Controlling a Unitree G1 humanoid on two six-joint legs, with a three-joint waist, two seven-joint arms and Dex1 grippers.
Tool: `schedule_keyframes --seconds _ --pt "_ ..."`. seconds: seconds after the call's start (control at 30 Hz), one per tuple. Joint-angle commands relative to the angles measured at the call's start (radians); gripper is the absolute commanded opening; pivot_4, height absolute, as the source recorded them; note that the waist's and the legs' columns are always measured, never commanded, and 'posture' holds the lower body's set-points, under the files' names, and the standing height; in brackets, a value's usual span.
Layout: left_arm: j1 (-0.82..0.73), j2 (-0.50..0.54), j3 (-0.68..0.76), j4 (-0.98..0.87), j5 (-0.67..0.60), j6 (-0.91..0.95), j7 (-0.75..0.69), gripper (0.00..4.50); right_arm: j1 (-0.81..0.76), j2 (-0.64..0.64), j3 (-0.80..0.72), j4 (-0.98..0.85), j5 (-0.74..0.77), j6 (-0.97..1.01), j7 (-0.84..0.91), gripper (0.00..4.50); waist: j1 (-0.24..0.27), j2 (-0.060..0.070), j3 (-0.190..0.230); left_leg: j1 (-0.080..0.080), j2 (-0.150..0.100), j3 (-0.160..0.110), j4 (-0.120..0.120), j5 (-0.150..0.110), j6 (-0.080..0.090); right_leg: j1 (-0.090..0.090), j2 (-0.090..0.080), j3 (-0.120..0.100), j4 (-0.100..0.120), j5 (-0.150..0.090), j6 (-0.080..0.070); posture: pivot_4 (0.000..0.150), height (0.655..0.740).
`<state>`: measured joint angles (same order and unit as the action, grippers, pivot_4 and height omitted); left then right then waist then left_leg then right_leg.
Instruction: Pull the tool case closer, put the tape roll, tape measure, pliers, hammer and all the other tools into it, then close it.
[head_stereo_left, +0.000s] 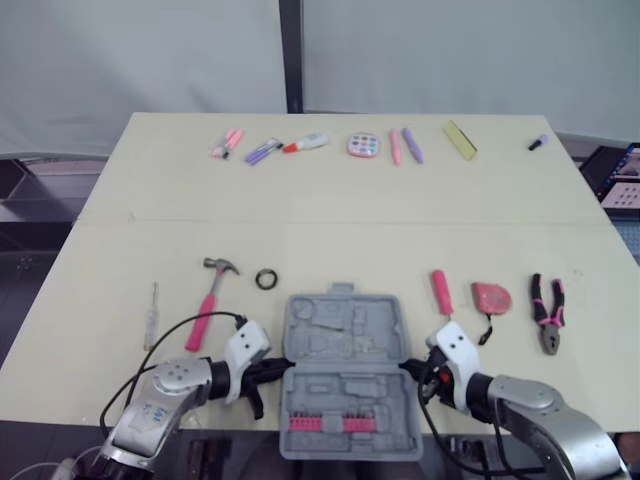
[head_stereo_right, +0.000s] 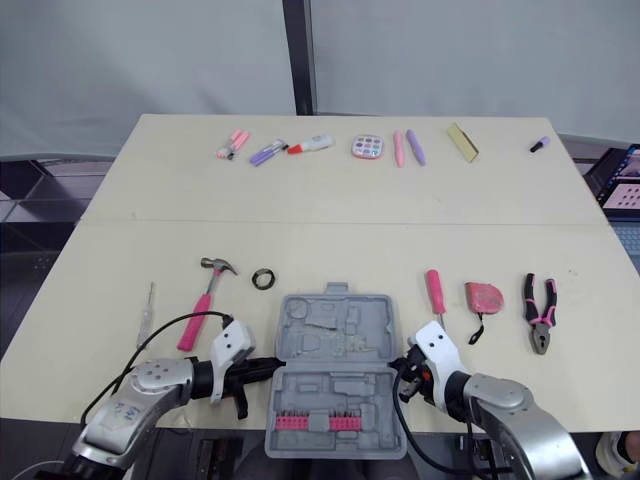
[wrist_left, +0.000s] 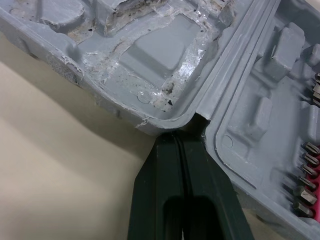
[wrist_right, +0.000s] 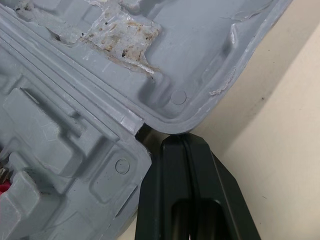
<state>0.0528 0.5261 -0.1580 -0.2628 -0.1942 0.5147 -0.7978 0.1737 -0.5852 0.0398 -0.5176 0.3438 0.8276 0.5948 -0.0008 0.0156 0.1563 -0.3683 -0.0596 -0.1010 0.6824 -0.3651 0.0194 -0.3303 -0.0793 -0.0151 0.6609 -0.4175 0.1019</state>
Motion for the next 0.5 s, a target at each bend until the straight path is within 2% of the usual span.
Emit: schedule_keyframes --seconds 0.03,0.5 --pt "0.019 0.007 -0.016 -0.017 -0.01 -0.005 -0.005 0.0 0.011 -0.002 0.013 -0.043 0.023 -0.004 0.012 0.03 0.0 0.0 0.0 0.0 0.0 0.0 0.0 0.0 0.0 0.0 0.0 0.0 0.0 0.0 0.0 0.15 0.7134" --pt "-0.016 0.055 0.05 0.0 -0.041 -0.002 -0.025 0.0 0.027 -0.065 -0.048 -0.012 0.032 -0.032 0.034 0.03 0.0 0.0 0.0 0.0 0.0 0.0 0.0 0.0 0.0 0.0 0.0 0.0 0.0 0.0 0.0 0.15 0.7134"
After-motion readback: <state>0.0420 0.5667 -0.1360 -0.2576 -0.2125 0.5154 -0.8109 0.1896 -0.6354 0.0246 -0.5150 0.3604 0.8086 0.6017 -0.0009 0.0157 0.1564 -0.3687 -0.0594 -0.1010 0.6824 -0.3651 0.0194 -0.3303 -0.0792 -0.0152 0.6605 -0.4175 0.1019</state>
